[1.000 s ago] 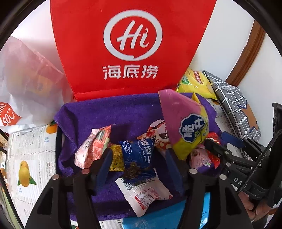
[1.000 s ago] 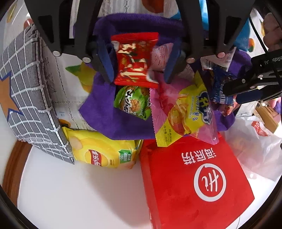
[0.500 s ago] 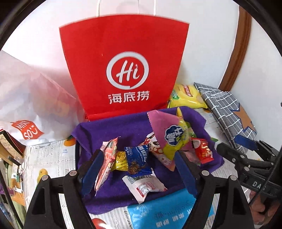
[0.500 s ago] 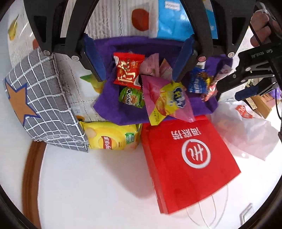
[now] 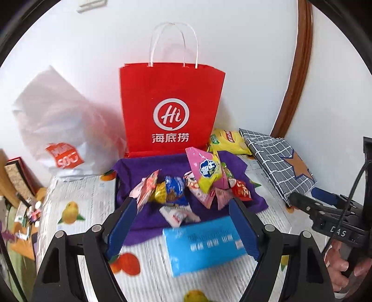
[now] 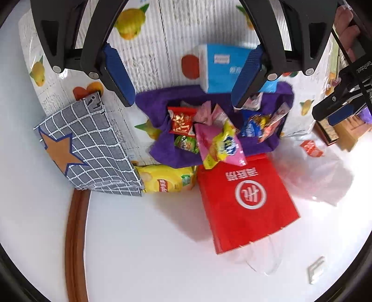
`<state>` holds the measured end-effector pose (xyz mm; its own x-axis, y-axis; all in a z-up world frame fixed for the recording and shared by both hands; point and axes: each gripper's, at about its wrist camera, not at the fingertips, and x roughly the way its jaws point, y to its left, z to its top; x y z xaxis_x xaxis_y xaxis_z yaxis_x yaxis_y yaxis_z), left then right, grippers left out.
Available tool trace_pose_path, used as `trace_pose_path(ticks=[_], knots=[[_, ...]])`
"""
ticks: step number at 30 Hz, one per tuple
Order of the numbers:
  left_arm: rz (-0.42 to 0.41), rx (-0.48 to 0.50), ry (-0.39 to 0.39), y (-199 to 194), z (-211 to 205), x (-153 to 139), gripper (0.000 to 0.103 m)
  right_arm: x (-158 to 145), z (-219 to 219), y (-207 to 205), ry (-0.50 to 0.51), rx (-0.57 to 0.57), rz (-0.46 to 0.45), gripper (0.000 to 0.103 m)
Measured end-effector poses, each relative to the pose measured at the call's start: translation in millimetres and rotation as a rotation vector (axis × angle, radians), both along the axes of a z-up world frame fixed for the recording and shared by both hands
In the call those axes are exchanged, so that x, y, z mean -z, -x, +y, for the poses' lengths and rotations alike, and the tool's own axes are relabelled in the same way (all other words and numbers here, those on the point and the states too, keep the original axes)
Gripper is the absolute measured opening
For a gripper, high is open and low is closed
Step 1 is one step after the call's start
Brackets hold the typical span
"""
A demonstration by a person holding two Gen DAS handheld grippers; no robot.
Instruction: Organize snacks
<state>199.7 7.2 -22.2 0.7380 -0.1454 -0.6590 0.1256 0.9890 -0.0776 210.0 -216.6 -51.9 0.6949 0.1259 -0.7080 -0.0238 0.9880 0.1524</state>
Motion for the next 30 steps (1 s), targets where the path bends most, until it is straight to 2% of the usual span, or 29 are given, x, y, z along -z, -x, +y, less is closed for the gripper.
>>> trace_pose_path(ticks=[2, 6, 9, 19, 30], knots=[[-0.007, -0.01, 0.005, 22, 0, -3, 0.08, -6, 1, 18, 0.007, -0.014, -0.024, 0.087], [-0.027, -0.028, 0.003, 59, -2, -8, 0.081, -19, 2, 61, 0.002, -0.046, -0.095, 0.099], [-0.044, -0.052, -0.01, 84, -6, -12, 0.084, -27, 1, 86, -0.023, -0.069, -0.127, 0.102], [-0.117, -0.09, -0.045, 153, -19, -21, 0.088, -38, -2, 161, 0.018, -0.073, -0.203, 0.102], [-0.159, -0.098, -0.06, 182, -25, -28, 0.09, -36, -1, 191, 0.04, -0.069, -0.22, 0.103]])
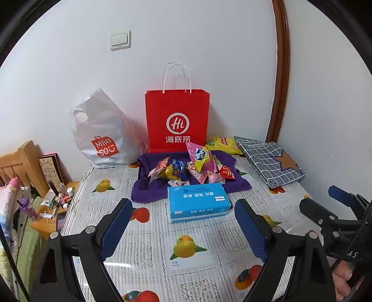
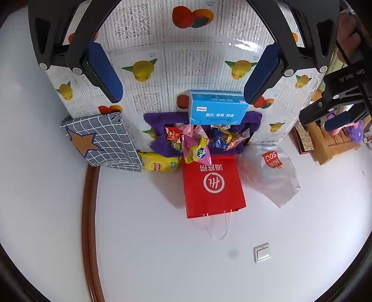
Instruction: Organize snacks
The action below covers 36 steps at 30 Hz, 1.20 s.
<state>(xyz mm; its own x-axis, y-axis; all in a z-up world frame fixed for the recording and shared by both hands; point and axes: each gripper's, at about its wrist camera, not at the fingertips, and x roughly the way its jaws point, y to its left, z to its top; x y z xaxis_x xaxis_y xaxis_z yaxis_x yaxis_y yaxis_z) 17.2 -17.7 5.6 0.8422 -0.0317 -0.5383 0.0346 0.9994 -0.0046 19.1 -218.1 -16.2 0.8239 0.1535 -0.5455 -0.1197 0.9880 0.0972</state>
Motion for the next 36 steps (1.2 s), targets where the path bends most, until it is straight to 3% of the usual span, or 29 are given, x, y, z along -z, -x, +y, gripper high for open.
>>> trace_pose_path(ticks=[36], knots=[[0.014, -0.005, -0.001, 1.6, 1.8, 2.3, 0.09, 5.9, 4.3, 3.1, 0.0, -0.011, 0.008, 0.102]])
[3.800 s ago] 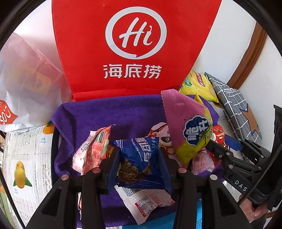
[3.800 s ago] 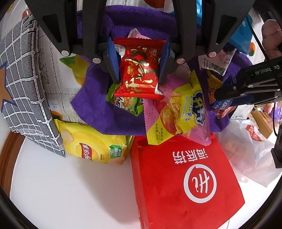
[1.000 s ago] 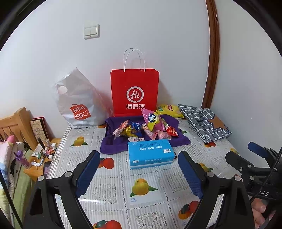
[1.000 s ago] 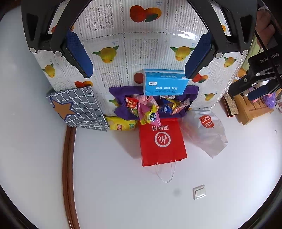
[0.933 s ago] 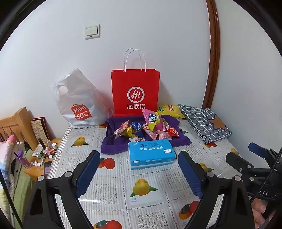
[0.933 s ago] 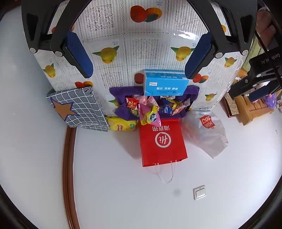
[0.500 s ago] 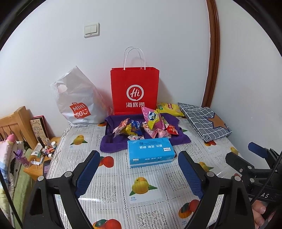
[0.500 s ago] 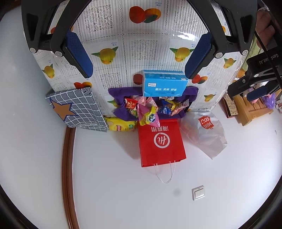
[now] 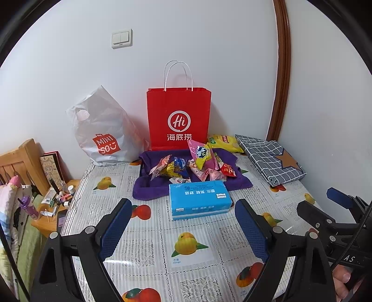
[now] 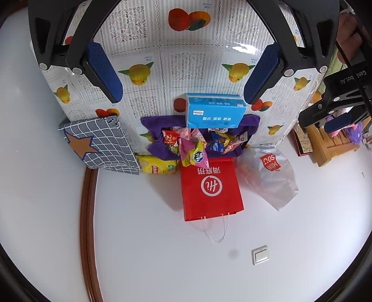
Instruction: Organize snacks
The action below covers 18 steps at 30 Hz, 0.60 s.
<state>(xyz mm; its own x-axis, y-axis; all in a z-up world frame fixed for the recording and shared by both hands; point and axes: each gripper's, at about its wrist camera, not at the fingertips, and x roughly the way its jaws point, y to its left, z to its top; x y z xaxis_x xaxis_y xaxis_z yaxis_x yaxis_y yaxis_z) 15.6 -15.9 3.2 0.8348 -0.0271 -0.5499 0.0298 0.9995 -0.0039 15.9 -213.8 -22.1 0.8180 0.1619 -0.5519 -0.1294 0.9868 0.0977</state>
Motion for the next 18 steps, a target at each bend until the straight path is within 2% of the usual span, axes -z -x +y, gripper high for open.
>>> trace_pose_path(ticks=[18], knots=[[-0.004, -0.015, -0.003, 1.3, 3.0, -0.5, 0.09, -0.3, 1.8, 0.8, -0.002, -0.002, -0.002, 0.102]])
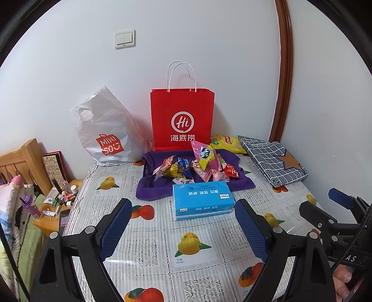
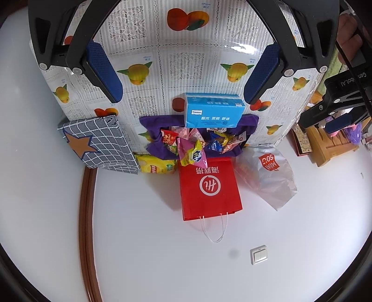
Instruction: Organize snacks
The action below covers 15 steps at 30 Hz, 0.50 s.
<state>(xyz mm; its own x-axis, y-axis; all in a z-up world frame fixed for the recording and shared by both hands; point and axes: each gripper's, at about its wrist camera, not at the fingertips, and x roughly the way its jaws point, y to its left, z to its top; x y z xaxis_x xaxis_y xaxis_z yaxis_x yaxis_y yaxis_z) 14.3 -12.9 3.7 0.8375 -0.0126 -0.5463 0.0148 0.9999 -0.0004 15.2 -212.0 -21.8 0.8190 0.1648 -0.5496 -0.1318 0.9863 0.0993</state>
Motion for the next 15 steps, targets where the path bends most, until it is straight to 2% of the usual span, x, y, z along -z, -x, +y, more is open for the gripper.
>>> trace_pose_path(ticks=[15], knots=[[0.0, -0.001, 0.0, 0.8, -0.5, -0.4, 0.09, -0.7, 1.8, -0.3, -0.001, -0.002, -0.002, 0.102]])
